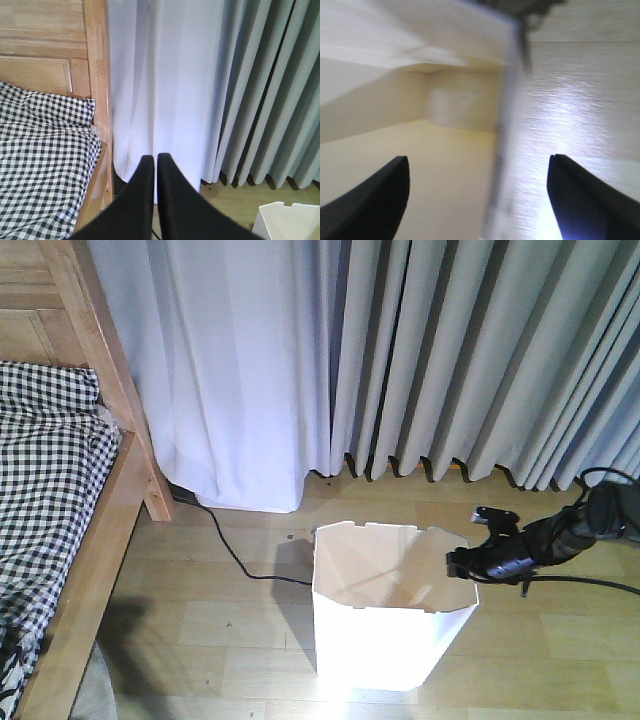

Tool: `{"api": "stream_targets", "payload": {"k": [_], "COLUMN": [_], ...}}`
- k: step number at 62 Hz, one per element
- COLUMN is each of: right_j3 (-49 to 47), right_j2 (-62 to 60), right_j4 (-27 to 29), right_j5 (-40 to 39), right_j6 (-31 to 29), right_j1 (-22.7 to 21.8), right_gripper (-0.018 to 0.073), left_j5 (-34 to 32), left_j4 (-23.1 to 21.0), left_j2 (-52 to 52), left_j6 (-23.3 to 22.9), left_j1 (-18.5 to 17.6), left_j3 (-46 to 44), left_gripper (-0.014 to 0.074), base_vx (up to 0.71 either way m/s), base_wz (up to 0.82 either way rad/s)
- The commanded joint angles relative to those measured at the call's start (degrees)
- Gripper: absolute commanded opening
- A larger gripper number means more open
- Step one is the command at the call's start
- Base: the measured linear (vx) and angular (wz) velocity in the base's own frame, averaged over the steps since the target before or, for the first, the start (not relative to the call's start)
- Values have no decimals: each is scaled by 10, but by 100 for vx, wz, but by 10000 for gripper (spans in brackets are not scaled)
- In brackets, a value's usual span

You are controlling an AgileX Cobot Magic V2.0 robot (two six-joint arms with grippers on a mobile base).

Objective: Move trash bin to bedside with robot

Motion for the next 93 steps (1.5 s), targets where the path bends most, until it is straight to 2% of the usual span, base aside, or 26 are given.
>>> {"api": "stream_targets", "payload": {"k": [1, 5, 12, 20, 37, 63, 80, 93], "right_j3": [52, 95, 167, 249, 399, 563, 677, 762], "right_j2": [-78, -111, -179, -280, -558, -1012, -1299, -1505], "right_j4": [14, 22, 26, 45, 39, 43, 131, 137], "right_j5": [-83, -112, -88, -85, -71, -40, -17, -24], "right_j6": [-11, -35, -112, -137, -143, -126, -126, -128], "right_j1": [1, 5, 5, 5, 5, 5, 5, 5], "right_gripper": [545, 545, 545, 545, 545, 545, 545, 545], "left_j5": [-40, -40, -40, -40, -40, -40, -40, -40], "left_j4": [-2, -2, -2, -2, -2, -2, -2, -2], "left_j2": [-8, -8, -8, -8, -8, -8, -8, -8], "left_j6": [-3, -3, -3, -3, -3, -3, -3, -3], "left_j1": [0, 0, 0, 0, 0, 0, 0, 0], "left_j3": [7, 7, 7, 7, 7, 7, 7, 7], "left_gripper": [-6, -6, -6, -6, -6, -6, -6, -6], "base_vx": [0, 0, 0, 0, 0, 0, 0, 0], "base_wz": [0, 0, 0, 0, 0, 0, 0, 0]}}
